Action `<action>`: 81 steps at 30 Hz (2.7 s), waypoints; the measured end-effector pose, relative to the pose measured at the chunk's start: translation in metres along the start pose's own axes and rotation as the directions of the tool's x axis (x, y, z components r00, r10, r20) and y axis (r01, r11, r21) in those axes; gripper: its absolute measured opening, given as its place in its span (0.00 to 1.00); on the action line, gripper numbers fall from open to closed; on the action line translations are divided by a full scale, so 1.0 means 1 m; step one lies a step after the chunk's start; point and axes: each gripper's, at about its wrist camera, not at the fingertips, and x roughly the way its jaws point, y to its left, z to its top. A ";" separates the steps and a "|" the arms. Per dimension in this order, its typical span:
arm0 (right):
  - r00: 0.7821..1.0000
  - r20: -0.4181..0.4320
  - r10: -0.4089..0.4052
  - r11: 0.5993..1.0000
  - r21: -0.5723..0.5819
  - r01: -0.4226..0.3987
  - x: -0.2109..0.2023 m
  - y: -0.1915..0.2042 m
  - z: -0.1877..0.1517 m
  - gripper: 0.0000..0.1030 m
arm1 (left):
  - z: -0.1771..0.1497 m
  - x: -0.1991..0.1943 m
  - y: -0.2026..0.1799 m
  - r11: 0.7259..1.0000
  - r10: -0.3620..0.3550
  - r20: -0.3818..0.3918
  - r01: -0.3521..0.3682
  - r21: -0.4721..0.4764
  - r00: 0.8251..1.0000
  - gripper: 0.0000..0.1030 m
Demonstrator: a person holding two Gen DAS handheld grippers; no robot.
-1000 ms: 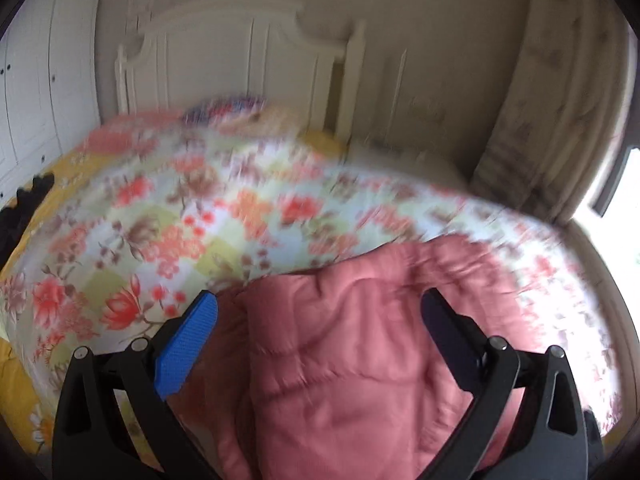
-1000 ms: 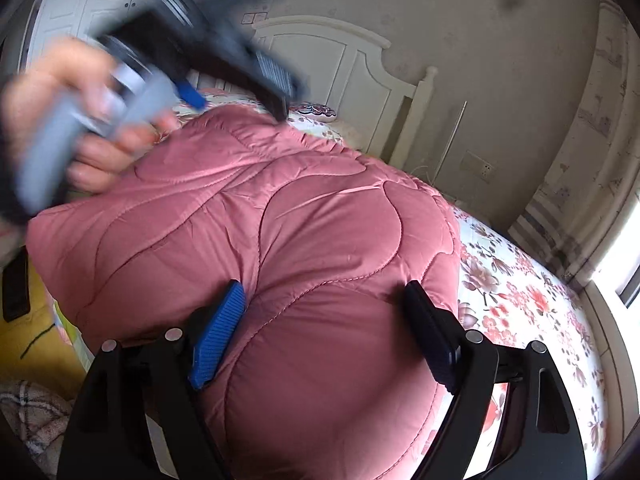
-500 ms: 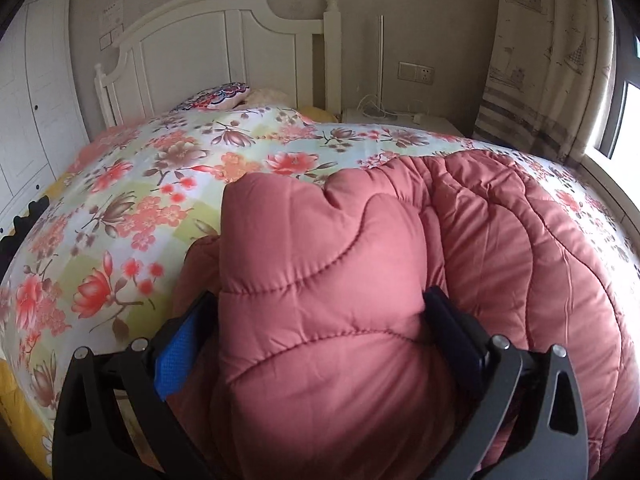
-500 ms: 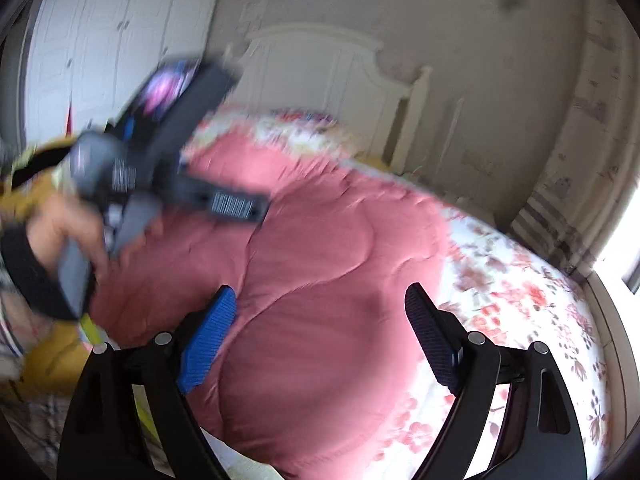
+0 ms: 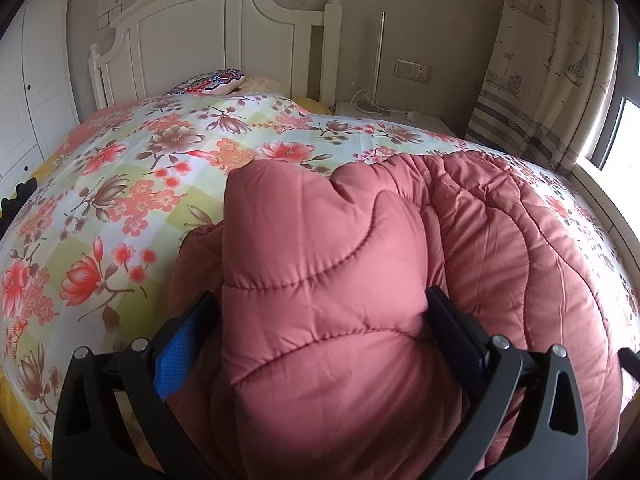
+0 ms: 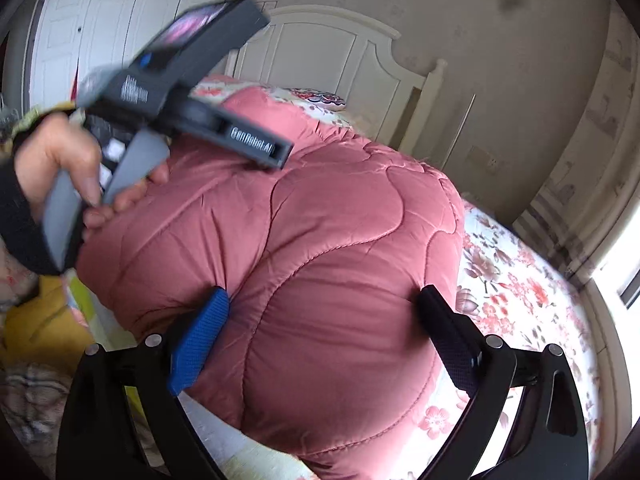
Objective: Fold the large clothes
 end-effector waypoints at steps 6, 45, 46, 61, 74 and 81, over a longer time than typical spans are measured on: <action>0.991 0.082 0.105 0.915 0.381 -0.128 -0.013 -0.083 0.000 0.93 | 0.000 0.000 0.001 1.000 0.003 0.000 -0.003 0.002 1.000 0.98; 0.913 0.169 0.372 0.735 0.547 -0.401 0.033 -0.128 -0.039 0.68 | -0.032 0.009 0.045 0.644 -0.718 0.013 0.671 -0.366 0.696 0.50; 0.925 0.187 0.330 0.758 0.532 -0.377 0.024 -0.132 -0.036 0.68 | -0.021 0.006 0.032 0.648 -0.720 0.016 0.680 -0.343 0.693 0.50; 0.999 0.029 0.034 0.711 0.702 -0.045 0.038 -0.262 -0.075 0.69 | 0.037 0.108 -0.132 0.755 -0.641 -0.127 0.594 -0.277 0.757 0.68; 0.966 0.126 -0.225 0.865 0.482 0.139 -0.029 -0.179 -0.029 0.86 | 0.072 0.022 -0.119 0.940 -0.292 0.079 0.301 -0.159 0.953 0.87; 0.987 0.146 -0.069 0.977 0.212 0.037 0.010 -0.082 -0.010 0.70 | 0.093 -0.035 -0.190 0.946 -0.215 0.192 0.156 0.283 0.958 0.98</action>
